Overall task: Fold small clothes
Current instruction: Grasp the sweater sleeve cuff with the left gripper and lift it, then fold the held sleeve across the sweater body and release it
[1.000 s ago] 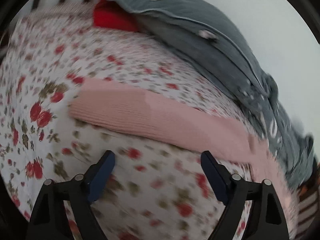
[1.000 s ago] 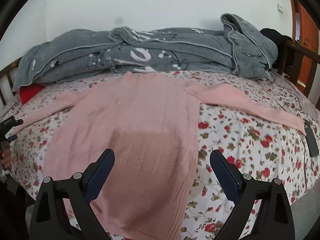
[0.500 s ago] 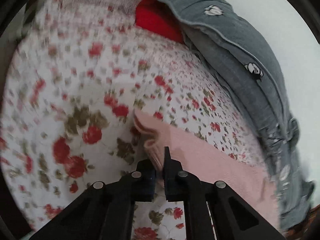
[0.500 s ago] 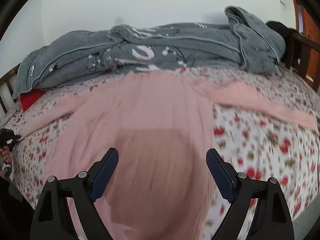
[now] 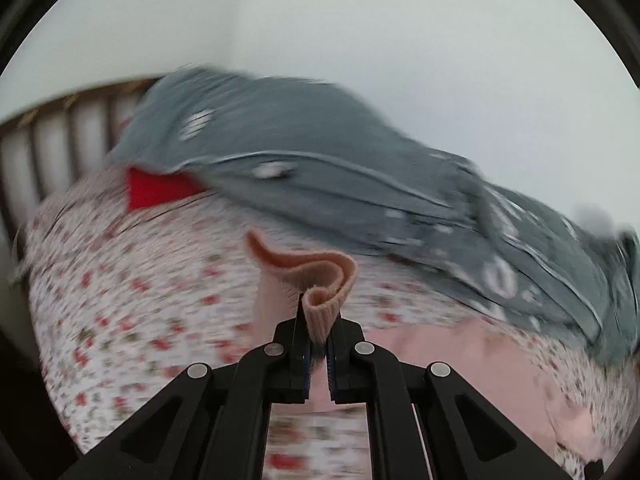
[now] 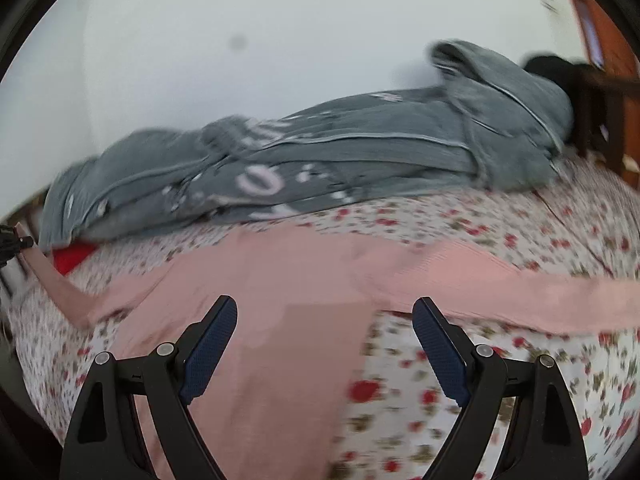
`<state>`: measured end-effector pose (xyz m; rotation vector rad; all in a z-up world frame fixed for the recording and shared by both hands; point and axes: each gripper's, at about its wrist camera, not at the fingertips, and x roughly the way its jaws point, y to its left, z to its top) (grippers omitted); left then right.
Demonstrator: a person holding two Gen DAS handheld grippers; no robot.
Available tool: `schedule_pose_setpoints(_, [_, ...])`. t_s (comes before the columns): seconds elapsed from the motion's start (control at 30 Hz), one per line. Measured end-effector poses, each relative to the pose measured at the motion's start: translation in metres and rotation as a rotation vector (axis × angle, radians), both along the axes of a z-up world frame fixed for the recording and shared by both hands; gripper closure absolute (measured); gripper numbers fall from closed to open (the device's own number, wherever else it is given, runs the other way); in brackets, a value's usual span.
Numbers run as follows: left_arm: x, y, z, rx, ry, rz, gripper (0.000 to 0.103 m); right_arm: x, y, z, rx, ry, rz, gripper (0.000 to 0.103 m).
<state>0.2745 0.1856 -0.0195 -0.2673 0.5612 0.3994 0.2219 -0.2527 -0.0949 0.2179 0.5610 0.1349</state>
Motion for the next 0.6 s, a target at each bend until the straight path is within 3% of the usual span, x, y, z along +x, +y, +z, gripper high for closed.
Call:
schedule_pose_setpoints(0.17, [0.053,-0.124,0.001,0.032,0.037,-0.189,0.097,-0.01,-0.049,-0.011,0.099,-0.025,-0.062,0.015])
schedule_pose_setpoints(0.27, [0.074,-0.207,-0.015,0.064,0.06,-0.32,0.097,-0.013,-0.064,-0.015,0.043,-0.02,-0.08,0.015])
schedule_pose_setpoints(0.33, [0.091,-0.262,-0.042,0.08,0.102,-0.407,0.097,-0.016,-0.071,-0.019,0.03,-0.016,-0.074,0.015])
schedule_pose_setpoints(0.4, [0.1,-0.301,-0.069,0.109,0.148,-0.452,0.097,-0.017,-0.08,-0.029,0.036,0.001,-0.068,0.015])
schedule_pose_setpoints(0.5, [0.108,-0.341,-0.112,0.079,0.227,-0.544,0.097,-0.016,-0.091,-0.035,0.042,0.027,-0.113,0.015])
schedule_pose_setpoints(0.6, [0.105,-0.356,-0.133,0.061,0.245,-0.61,0.096,-0.017,-0.097,-0.037,0.047,0.018,-0.111,0.015])
